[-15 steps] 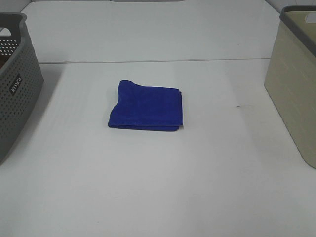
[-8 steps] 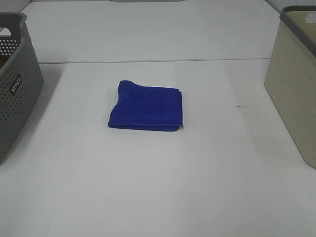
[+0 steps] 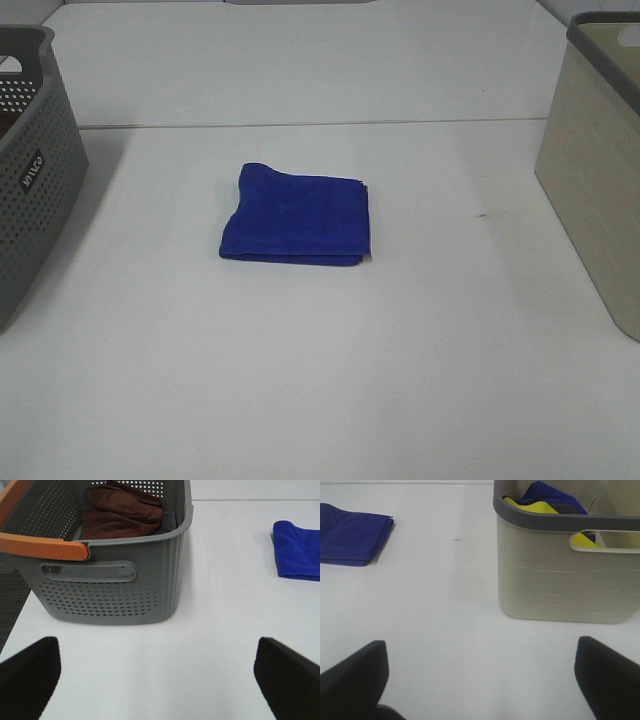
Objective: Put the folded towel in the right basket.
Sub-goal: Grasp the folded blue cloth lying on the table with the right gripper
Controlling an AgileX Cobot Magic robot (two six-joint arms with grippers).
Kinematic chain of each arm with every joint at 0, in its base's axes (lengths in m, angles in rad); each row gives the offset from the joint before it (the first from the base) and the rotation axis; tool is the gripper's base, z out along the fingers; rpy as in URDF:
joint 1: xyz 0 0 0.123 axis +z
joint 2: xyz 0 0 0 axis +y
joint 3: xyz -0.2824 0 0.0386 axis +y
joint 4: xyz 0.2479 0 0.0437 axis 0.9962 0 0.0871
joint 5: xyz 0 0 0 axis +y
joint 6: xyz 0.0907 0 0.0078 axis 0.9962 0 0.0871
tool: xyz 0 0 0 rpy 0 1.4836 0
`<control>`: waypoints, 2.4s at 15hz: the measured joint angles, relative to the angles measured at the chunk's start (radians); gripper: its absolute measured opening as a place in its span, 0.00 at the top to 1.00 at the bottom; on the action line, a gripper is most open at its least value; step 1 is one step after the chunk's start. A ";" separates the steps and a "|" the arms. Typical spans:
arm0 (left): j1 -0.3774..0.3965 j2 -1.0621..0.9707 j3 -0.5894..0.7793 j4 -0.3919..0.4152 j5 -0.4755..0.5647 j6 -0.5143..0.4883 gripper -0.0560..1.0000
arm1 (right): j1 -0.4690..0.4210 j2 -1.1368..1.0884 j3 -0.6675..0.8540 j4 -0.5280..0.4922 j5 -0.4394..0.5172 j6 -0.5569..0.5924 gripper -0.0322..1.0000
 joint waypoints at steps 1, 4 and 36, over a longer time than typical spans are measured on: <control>0.000 0.000 0.000 0.000 0.000 0.000 0.03 | 0.000 0.000 0.000 0.000 0.000 0.000 0.04; 0.000 0.000 0.000 0.000 0.000 0.000 0.03 | 0.000 0.000 0.000 0.000 0.000 0.000 0.04; 0.000 0.000 0.000 0.020 0.000 0.010 0.03 | 0.000 0.880 -0.629 0.087 0.148 0.142 0.05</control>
